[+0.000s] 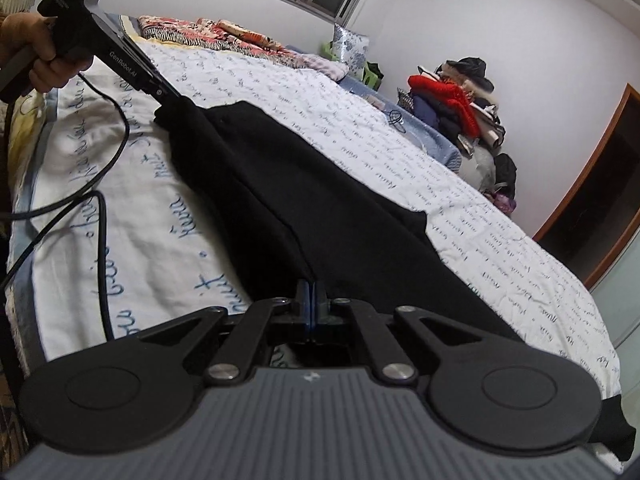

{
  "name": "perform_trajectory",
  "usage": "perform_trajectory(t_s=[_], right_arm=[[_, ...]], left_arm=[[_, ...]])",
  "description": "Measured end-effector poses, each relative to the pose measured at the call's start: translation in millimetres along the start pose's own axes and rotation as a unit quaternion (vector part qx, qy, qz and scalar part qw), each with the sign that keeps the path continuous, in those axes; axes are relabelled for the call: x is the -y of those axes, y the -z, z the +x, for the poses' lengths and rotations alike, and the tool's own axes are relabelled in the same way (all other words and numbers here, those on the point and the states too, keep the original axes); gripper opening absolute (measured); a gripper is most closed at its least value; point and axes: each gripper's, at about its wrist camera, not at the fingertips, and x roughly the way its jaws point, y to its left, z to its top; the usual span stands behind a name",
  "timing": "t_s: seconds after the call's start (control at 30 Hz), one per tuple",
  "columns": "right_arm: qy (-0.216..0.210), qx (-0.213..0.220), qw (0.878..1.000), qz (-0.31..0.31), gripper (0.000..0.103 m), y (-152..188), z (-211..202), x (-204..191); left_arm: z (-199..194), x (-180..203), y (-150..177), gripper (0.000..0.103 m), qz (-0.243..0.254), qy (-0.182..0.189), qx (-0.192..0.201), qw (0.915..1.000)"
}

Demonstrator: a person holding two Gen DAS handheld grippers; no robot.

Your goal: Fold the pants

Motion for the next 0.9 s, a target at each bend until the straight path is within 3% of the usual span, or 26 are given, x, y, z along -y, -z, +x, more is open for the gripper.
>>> perform_trajectory(t_s=[0.1, 0.2, 0.3, 0.4, 0.5, 0.6, 0.67, 0.73, 0.8, 0.9], right_arm=[[-0.016, -0.032, 0.999, -0.004, 0.002, 5.7, 8.1, -2.5], [-0.021, -0.025, 0.999, -0.039, 0.003, 5.2, -3.9, -0.4], [-0.029, 0.019, 0.999, 0.031, 0.003, -5.8, -23.6, 27.5], [-0.003, 0.048, 0.994, 0.096, 0.005, -13.4, -17.6, 49.3], [0.011, 0.007, 0.992, 0.126, 0.009, -11.6, 19.1, 53.3], [-0.027, -0.062, 0.990, 0.127, 0.009, -2.4, 42.6, 48.3], [-0.038, -0.048, 0.993, 0.101, 0.008, -0.9, 30.1, 42.1], [-0.037, -0.029, 0.991, 0.122, 0.013, 0.1, 11.0, 53.5], [-0.004, -0.017, 0.987, 0.158, 0.013, 6.2, -5.9, 77.2], [0.078, -0.027, 0.973, 0.214, 0.014, 27.0, -24.6, 123.6]], left_arm=[[-4.0, -0.6, 0.1, 0.021, 0.010, -0.010, -0.011, 0.9998], [-16.0, -2.3, -2.5, 0.024, 0.015, -0.036, -0.017, 0.9991], [-27.0, -2.9, -10.9, 0.024, 0.026, -0.073, 0.000, 0.9970], [-30.1, -6.0, -26.2, 0.025, -0.010, -0.080, 0.015, 0.9967], [-25.1, 2.7, -39.7, 0.025, -0.027, -0.049, 0.012, 0.9984], [-15.7, 27.8, -48.9, 0.025, -0.001, -0.011, 0.004, 0.9999], [-5.9, 51.8, -54.5, 0.025, 0.031, 0.019, -0.006, 0.9993], [5.6, 80.6, -58.7, 0.025, 0.073, 0.051, -0.010, 0.9960], [17.6, 112.2, -61.5, 0.025, 0.113, 0.082, -0.009, 0.9902], [37.6, 150.7, -63.7, 0.031, 0.145, 0.127, -0.015, 0.9811]])
